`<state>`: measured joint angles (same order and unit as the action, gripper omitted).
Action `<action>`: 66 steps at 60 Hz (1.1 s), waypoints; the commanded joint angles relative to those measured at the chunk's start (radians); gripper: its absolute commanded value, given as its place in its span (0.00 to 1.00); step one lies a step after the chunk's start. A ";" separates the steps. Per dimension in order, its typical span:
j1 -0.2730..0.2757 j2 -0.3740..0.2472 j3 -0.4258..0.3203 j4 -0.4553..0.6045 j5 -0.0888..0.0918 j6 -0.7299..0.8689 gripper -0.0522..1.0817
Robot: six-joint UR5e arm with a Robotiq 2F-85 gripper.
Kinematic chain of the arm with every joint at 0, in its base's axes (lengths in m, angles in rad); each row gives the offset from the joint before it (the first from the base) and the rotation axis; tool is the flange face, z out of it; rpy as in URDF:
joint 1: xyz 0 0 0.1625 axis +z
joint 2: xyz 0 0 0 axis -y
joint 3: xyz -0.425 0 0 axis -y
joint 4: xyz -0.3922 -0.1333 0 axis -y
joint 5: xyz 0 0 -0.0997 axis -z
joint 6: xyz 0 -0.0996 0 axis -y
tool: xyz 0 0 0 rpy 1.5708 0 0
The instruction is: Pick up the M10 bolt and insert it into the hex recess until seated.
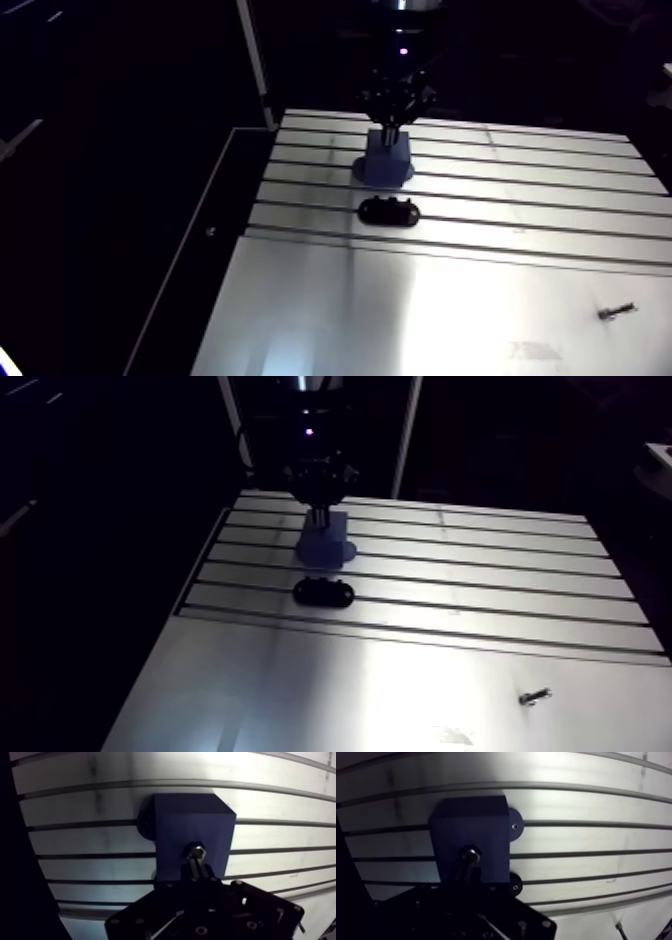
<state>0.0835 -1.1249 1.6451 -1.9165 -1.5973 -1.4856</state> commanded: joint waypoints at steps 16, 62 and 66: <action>-0.001 0.004 0.000 0.000 0.001 0.000 0.99; -0.001 0.008 0.000 -0.002 0.003 -0.002 0.99; -0.001 0.008 0.000 -0.002 0.003 -0.002 0.99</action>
<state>0.0829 -1.1175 1.6452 -1.9183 -1.5948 -1.4866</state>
